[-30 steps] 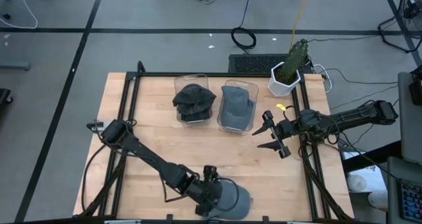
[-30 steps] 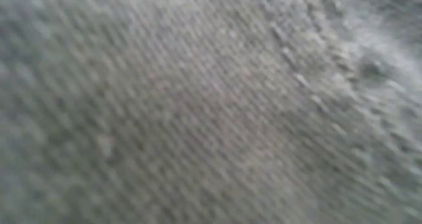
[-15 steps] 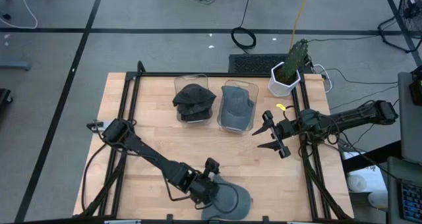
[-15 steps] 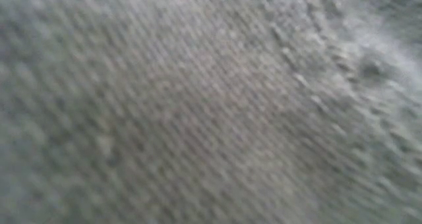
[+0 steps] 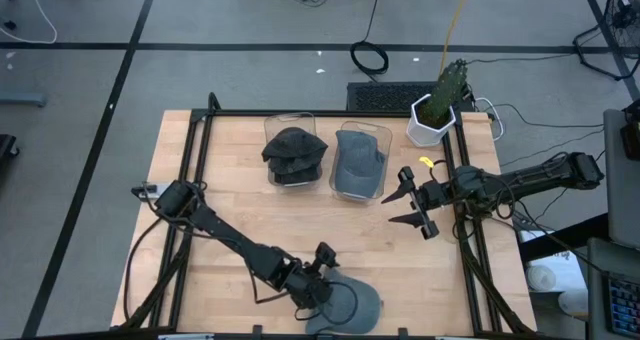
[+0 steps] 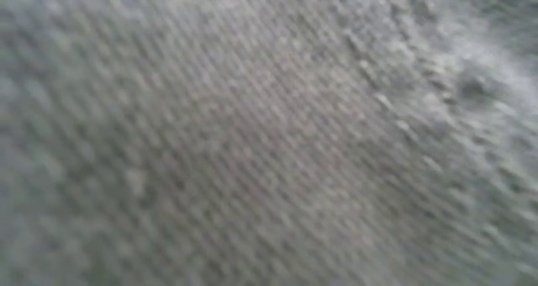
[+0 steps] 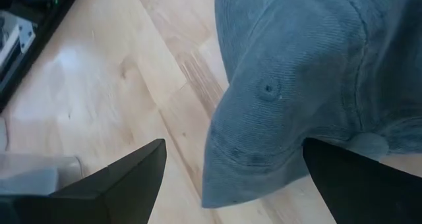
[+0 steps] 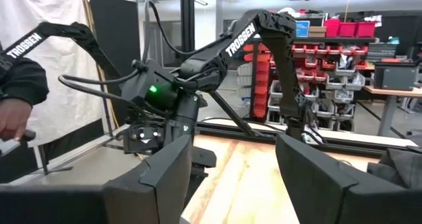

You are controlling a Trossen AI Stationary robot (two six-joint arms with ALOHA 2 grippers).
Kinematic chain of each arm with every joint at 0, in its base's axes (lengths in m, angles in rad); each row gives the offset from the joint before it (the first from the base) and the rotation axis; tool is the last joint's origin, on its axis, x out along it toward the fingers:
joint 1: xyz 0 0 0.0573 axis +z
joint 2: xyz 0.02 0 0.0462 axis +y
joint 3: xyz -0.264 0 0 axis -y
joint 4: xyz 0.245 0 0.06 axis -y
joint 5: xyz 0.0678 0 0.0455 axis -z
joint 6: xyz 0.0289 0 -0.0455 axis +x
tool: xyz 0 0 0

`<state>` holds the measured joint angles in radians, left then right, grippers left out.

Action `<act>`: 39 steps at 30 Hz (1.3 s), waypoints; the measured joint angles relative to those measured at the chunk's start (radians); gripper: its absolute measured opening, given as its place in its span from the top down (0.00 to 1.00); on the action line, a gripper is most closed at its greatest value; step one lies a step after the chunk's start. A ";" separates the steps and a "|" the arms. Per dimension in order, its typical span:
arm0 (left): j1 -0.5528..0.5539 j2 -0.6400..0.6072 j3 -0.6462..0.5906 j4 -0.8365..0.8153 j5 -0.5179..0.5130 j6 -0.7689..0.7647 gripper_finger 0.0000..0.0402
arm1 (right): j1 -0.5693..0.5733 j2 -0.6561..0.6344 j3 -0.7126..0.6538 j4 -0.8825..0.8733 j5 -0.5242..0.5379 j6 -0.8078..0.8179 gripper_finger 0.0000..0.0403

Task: Pick & Place hat
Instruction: Put the gray cap into the right transparent bin

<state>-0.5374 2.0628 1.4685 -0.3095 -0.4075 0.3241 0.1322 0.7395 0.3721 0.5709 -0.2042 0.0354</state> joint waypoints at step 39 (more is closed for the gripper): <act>0.068 0.000 0.021 0.105 0.066 0.408 0.39 | 0.000 0.000 0.000 -0.023 -0.002 -0.002 0.48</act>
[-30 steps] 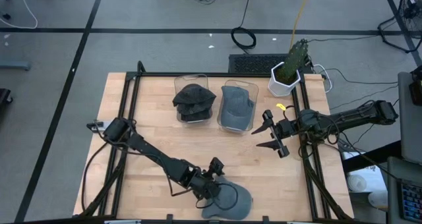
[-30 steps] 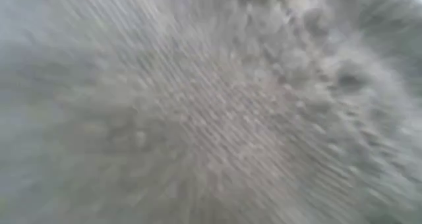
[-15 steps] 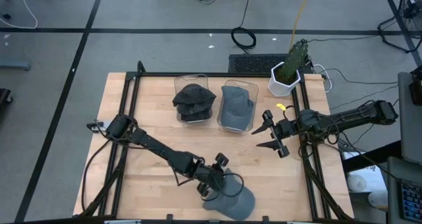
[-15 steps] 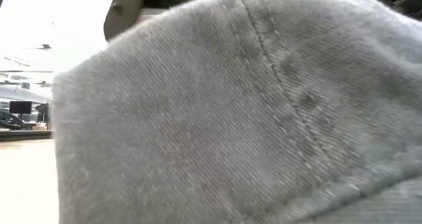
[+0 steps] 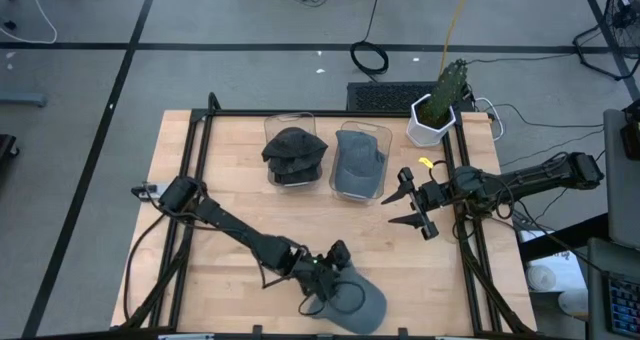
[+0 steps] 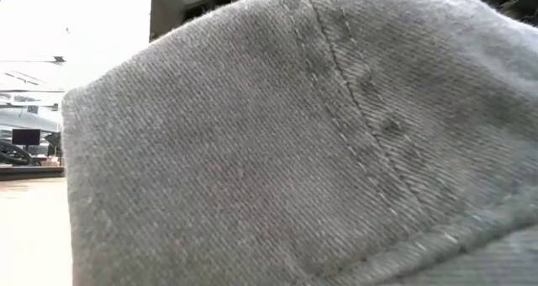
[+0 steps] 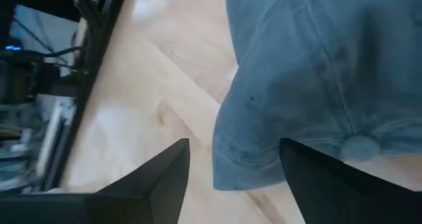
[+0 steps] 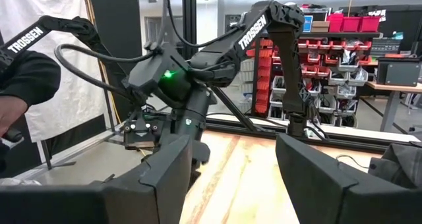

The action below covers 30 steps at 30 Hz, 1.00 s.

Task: Pick & Place hat
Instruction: Put the gray cap into the right transparent bin

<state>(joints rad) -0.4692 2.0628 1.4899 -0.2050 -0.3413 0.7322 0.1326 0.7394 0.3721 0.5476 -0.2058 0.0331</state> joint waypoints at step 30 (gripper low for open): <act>0.106 0.000 -0.111 0.196 0.295 0.004 0.97 | 0.000 0.000 0.000 -0.013 0.030 -0.011 0.48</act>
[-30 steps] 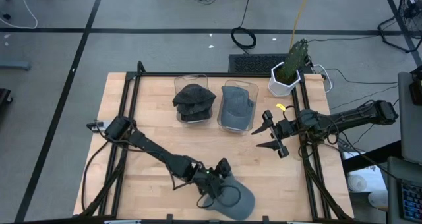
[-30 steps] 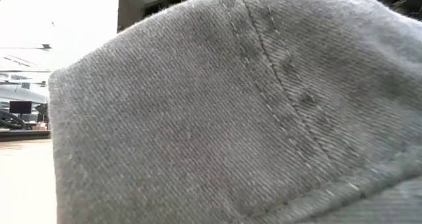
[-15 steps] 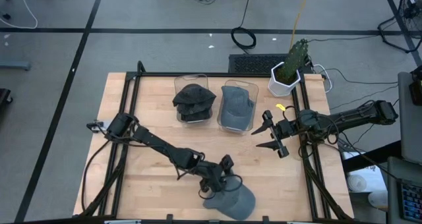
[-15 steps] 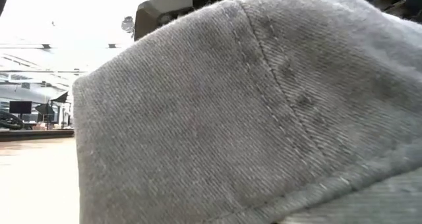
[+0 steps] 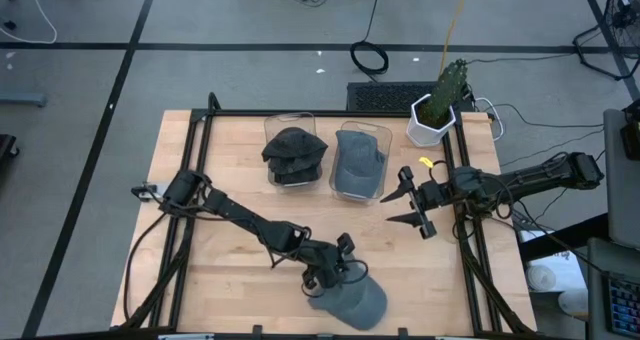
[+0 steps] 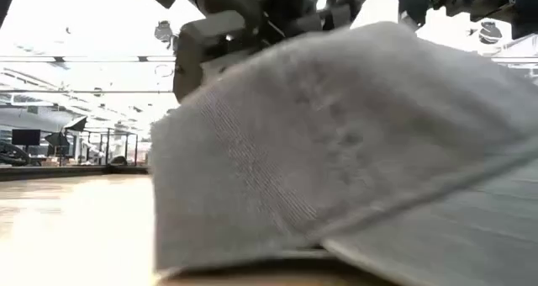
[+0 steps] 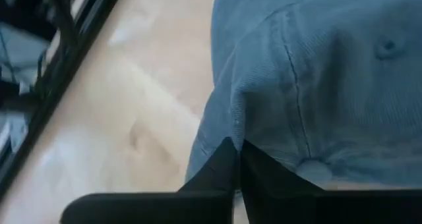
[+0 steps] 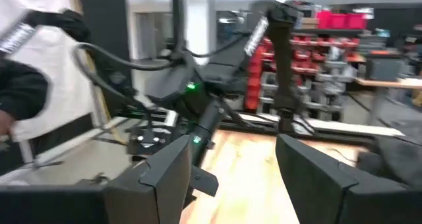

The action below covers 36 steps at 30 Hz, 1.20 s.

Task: Pick & Place hat
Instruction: Put the gray cap into the right transparent bin

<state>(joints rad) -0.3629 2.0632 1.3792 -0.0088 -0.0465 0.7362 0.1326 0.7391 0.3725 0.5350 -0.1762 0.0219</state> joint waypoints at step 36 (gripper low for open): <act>-0.042 -0.495 0.000 -0.187 -0.994 0.266 1.00 | 0.000 0.664 0.000 0.691 0.200 0.682 0.47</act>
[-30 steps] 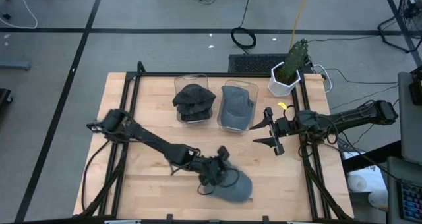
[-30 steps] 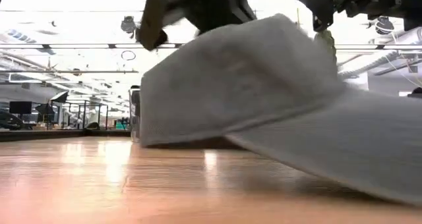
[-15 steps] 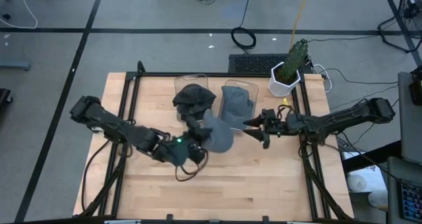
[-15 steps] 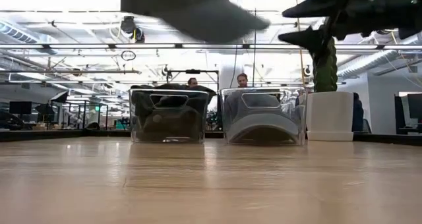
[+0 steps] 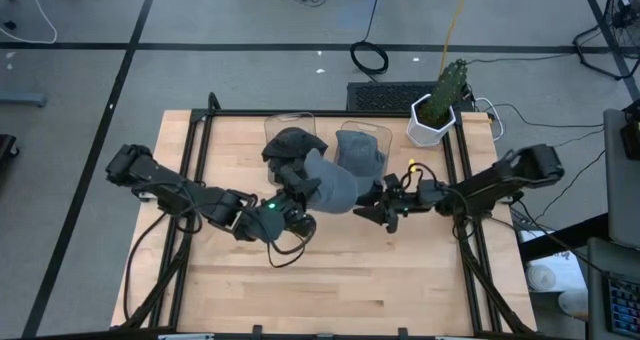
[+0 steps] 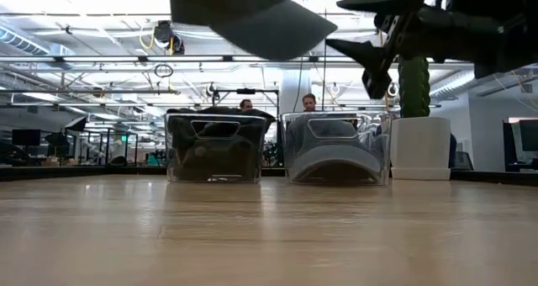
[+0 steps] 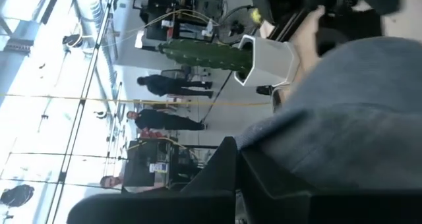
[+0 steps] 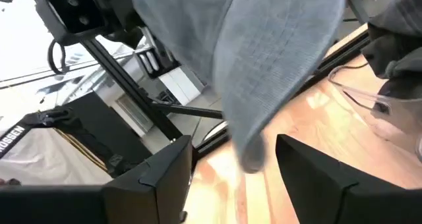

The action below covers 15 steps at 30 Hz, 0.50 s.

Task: Pick & Place hat
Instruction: Put the gray cap into the right transparent bin

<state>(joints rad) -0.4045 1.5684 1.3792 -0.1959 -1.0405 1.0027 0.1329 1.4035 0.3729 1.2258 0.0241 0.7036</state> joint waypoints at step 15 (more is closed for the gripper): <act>0.005 0.000 0.000 0.050 0.026 0.005 1.00 | -0.001 0.200 0.111 0.237 -0.003 -0.054 0.51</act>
<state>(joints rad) -0.3992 1.5681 1.3792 -0.1458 -1.0144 1.0078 0.1322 1.6031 0.4841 1.4631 0.0207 0.6496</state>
